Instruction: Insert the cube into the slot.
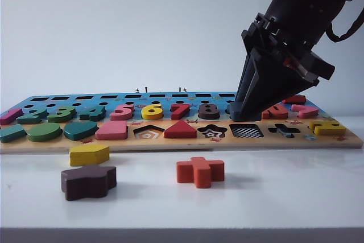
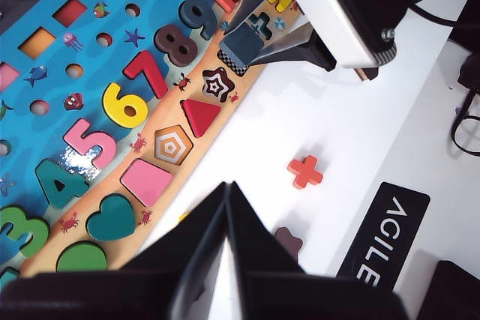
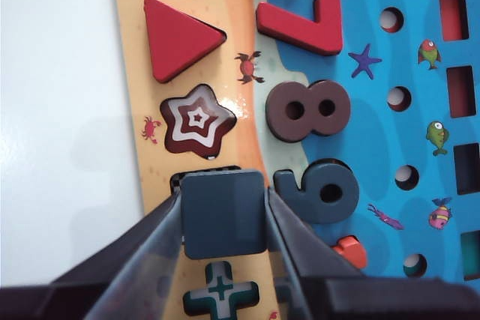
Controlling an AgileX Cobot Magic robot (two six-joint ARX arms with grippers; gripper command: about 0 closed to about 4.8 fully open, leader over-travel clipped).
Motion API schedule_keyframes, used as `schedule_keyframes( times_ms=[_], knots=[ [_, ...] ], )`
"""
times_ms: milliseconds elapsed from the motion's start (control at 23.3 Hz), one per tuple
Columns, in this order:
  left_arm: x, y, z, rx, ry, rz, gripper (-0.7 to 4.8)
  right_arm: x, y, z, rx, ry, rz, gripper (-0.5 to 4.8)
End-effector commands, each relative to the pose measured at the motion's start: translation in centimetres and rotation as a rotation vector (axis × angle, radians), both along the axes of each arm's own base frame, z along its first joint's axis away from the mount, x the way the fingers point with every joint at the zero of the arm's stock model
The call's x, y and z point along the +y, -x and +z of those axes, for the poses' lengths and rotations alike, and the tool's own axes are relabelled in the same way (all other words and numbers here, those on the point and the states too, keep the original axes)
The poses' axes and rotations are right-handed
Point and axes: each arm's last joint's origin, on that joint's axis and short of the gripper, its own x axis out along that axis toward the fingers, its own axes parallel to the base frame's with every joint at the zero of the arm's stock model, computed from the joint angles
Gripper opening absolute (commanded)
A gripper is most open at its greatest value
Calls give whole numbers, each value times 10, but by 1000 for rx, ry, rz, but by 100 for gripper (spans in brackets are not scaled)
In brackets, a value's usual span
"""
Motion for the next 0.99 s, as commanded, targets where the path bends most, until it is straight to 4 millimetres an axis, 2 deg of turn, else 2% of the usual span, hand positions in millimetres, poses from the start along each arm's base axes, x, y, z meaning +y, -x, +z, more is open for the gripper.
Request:
schedule_keyframes(
  times_ms=[43, 989],
  knots=[
    [-1, -1, 2, -19, 12, -5, 17, 1, -1, 2, -12, -14, 7, 121],
    [-1, -1, 2, -19, 12, -5, 17, -1, -2, -10, 4, -4, 2, 121]
  ],
)
